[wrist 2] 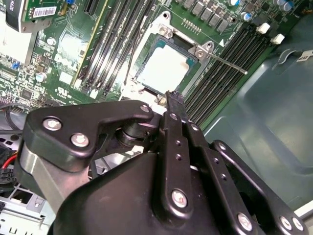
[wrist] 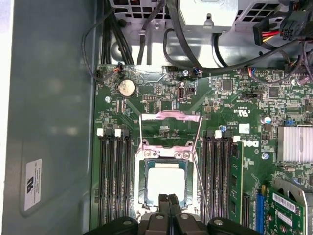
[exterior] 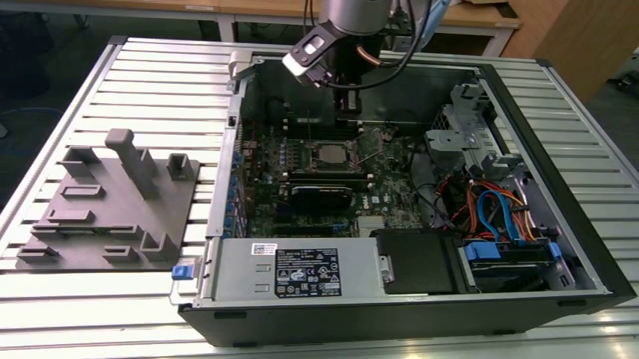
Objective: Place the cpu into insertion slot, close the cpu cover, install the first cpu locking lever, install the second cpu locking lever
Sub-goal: 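Close the cpu cover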
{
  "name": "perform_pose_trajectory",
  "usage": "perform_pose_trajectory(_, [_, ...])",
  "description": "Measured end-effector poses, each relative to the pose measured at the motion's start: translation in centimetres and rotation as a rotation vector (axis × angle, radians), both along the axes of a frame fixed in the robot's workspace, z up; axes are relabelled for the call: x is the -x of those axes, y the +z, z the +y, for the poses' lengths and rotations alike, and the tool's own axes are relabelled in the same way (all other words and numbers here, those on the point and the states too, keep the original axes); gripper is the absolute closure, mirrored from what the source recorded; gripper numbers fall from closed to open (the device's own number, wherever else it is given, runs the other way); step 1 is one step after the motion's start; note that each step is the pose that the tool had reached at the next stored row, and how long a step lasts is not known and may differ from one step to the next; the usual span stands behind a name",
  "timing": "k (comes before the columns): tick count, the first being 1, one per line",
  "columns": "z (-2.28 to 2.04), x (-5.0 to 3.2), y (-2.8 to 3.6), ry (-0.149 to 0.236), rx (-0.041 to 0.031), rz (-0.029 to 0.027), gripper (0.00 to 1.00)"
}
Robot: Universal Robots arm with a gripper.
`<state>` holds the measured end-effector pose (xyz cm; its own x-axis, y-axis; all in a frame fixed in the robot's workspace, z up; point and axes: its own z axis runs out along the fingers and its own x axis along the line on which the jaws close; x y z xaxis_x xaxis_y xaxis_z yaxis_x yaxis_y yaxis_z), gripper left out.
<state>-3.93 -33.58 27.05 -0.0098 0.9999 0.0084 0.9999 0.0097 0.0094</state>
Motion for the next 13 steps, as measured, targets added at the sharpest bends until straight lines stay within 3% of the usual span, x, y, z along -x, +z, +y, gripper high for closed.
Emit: perform_pose_trajectory(13, [0.00,-0.51,0.00,0.000,0.0000,0.0000,0.90])
